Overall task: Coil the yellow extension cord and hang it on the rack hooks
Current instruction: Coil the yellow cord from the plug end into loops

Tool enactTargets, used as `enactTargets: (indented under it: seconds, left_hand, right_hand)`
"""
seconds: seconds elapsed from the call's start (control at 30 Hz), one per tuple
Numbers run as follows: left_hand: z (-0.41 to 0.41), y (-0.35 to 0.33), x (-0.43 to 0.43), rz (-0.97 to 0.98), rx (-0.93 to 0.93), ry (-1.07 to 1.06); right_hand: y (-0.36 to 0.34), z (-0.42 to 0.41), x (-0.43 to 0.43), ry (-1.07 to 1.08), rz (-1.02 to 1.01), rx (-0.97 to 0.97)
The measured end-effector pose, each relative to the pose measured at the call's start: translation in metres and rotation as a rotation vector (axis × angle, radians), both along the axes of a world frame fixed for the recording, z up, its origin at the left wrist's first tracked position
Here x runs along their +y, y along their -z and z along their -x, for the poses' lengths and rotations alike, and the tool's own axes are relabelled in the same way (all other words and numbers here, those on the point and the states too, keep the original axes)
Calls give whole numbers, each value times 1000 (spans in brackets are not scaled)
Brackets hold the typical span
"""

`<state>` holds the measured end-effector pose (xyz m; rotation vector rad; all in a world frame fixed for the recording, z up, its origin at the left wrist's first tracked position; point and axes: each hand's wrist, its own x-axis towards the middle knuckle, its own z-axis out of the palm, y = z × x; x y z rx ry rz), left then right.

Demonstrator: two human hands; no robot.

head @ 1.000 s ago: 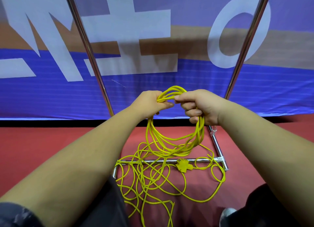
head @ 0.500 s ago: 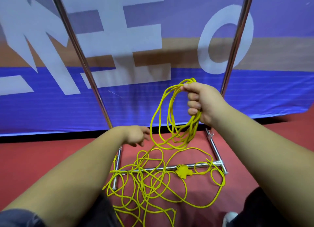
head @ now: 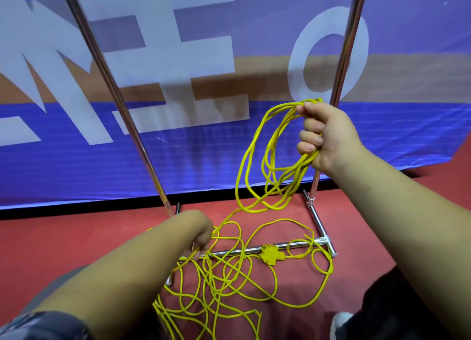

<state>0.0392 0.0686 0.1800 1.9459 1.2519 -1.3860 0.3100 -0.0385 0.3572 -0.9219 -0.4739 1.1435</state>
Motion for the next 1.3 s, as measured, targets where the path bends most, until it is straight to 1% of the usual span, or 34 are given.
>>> enactTargets:
  seconds: [0.07,0.13,0.17,0.2,0.27,0.3,0.37,0.43,0.5,0.63,0.7,0.77,0.83,0.9,0.97,1.07,1.17,1.2,1.23,1.3]
  left_hand:
    - [0,-18,17,-217,-141,-75]
    - [-3,-46,35,-434,-412,-166]
    - [-7,-60,43,-509,-572,-283]
    - [-11,-73,47,-538,-737,-444]
    - [-20,-97,44,-458,-1030,-759]
    - [-24,-107,38,-406,-1155,-852]
    - [-31,-123,24,-357,-1316,-893]
    - [-36,-134,13,-331,-1405,-851]
    - [-39,-142,8,-366,-1385,-702]
    - [-35,-153,6,-559,-1121,-236]
    - [-29,-153,8,-697,-973,-53]
    - [-19,-149,12,-829,-853,97]
    - [-10,-143,20,-840,-877,168]
    - [-5,-139,22,-790,-969,195]
    - [-6,-140,16,-727,-1054,212]
    - [-11,-141,8,-652,-1090,274]
    - [-13,-142,5,-656,-1056,270]
    - [-12,-142,4,-644,-1064,218]
    - [-10,-141,3,-595,-1105,118]
    - [-5,-142,-3,-405,-1218,-154]
  right_hand:
    - [4,-1,0,6,23,-107]
    - [8,1,2,-3,49,-230]
    - [10,3,3,-5,67,-289]
    - [13,5,5,-3,86,-338]
    - [19,10,10,-9,128,-413]
    - [22,14,11,-20,144,-435]
    - [29,20,14,-41,174,-466]
    - [35,28,15,-62,194,-498]
    - [42,35,18,-83,240,-520]
    - [52,43,23,-69,340,-537]
    - [54,40,25,-43,388,-517]
    - [55,36,25,-71,434,-510]
    - [54,33,23,-169,471,-555]
    - [54,33,21,-259,503,-634]
    - [54,37,20,-348,518,-665]
    - [58,49,20,-513,491,-615]
    - [65,63,21,-580,446,-494]
    - [67,67,22,-573,435,-458]
    - [68,70,23,-558,425,-428]
    - [69,74,24,-531,419,-397]
